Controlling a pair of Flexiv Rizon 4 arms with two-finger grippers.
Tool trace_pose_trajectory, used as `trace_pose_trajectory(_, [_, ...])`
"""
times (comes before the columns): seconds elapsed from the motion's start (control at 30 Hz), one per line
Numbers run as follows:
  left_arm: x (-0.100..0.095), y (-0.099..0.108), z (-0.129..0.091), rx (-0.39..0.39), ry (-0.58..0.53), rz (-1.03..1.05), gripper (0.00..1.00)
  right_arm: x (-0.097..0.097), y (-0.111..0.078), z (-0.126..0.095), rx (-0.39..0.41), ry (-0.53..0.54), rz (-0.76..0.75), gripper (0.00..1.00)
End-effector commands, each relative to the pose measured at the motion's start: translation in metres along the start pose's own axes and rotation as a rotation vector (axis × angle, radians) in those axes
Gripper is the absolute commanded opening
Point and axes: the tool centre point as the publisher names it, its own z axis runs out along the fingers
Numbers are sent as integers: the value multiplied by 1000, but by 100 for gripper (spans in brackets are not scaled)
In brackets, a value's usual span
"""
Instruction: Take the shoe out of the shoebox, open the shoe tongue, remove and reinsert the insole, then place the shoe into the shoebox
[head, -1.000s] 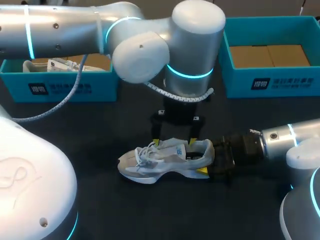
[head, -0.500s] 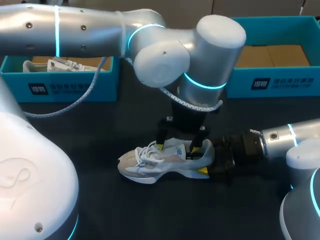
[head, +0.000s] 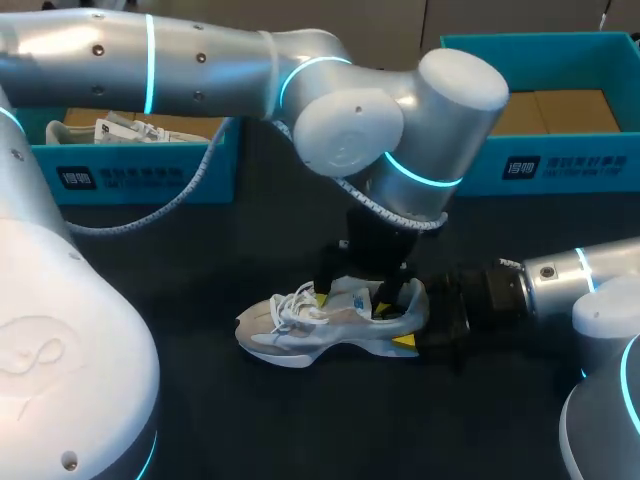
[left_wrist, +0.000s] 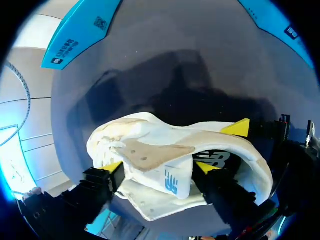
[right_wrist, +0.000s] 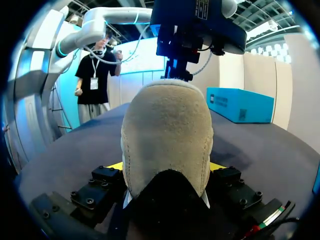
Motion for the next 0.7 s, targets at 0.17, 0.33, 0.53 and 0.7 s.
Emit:
trace_pose_trajectory(0.17, [-4, 9, -7, 21, -36, -21, 52, 0, -2, 2, 2, -1, -1, 0])
trace_pose_trajectory(0.33, [-11, 12, -10, 27, -23, -16, 47, 0, -2, 2, 2, -1, -1, 0])
trace_pose_trajectory(0.53, [-17, 12, -13, 29, 12, -16, 40, 0, -2, 2, 2, -1, -1, 0])
trace_pose_trajectory(0.7, [-25, 12, -17, 29, 72, -20, 40, 0, -2, 2, 2, -1, -1, 0])
